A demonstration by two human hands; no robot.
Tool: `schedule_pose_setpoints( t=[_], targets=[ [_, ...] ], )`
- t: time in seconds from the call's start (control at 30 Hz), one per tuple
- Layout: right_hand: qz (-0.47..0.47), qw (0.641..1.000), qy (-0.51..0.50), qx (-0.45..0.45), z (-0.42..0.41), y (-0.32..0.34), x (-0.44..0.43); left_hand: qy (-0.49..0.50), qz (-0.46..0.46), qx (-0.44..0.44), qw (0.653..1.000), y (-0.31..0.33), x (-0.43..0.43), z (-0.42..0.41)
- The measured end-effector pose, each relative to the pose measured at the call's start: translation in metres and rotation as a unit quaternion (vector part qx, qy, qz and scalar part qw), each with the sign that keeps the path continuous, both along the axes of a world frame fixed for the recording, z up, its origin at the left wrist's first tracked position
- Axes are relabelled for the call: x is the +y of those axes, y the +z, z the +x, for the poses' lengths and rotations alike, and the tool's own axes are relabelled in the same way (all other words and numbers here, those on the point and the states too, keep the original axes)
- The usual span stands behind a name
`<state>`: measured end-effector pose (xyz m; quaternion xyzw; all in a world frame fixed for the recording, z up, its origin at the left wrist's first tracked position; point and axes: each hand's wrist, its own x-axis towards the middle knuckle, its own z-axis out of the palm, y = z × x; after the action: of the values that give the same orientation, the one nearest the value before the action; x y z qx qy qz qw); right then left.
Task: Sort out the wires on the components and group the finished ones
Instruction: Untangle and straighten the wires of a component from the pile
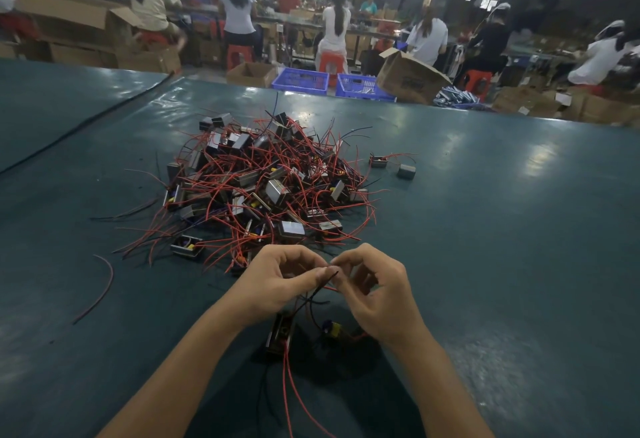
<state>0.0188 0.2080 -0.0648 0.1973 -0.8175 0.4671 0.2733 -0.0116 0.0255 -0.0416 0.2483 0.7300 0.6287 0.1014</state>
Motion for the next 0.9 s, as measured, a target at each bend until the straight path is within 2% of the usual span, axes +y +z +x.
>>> schedule_pose_setpoints(
  t=[0.1, 0.17, 0.3, 0.37, 0.4, 0.5, 0.6, 0.7, 0.77, 0.83, 0.9],
  targets=[
    [-0.030, 0.999, -0.007, -0.010, 0.001, 0.002, -0.005, 0.003, -0.014, 0.020, 1.000, -0.002, 0.001, 0.001],
    [-0.093, 0.992, -0.014, -0.081, 0.002, 0.004, -0.009, 0.032, -0.041, 0.076, 0.996, -0.004, 0.001, 0.002],
    [-0.249, 0.936, -0.003, -0.249, 0.000, 0.005, -0.015, 0.062, -0.061, 0.206, 0.975, -0.007, 0.004, 0.003],
    [-0.320, 0.904, -0.015, -0.282, -0.002, 0.004, -0.018, 0.058, -0.059, 0.233, 0.969, -0.007, 0.006, 0.005],
    [-0.331, 0.900, -0.026, -0.281, -0.002, 0.004, -0.019, 0.060, -0.059, 0.236, 0.968, -0.007, 0.006, 0.005],
    [-0.302, 0.921, -0.052, -0.240, 0.000, 0.004, -0.020, 0.081, -0.057, 0.222, 0.970, -0.007, 0.005, 0.004],
    [-0.273, 0.939, -0.034, -0.206, 0.001, 0.005, -0.018, 0.096, -0.050, 0.198, 0.974, -0.008, 0.005, 0.003],
    [-0.129, 0.984, -0.041, -0.112, 0.002, 0.003, -0.014, 0.096, -0.029, 0.158, 0.982, -0.005, 0.005, 0.005],
    [-0.045, 0.997, -0.045, -0.053, 0.002, 0.003, -0.009, 0.101, -0.023, 0.135, 0.985, -0.005, 0.005, 0.005],
    [-0.003, 0.999, -0.039, -0.037, 0.002, 0.002, -0.005, 0.109, -0.021, 0.121, 0.986, -0.006, 0.005, 0.004],
    [0.004, 0.997, -0.044, -0.057, 0.001, 0.002, -0.004, 0.115, -0.029, 0.128, 0.985, -0.008, 0.005, 0.003]
  ],
)
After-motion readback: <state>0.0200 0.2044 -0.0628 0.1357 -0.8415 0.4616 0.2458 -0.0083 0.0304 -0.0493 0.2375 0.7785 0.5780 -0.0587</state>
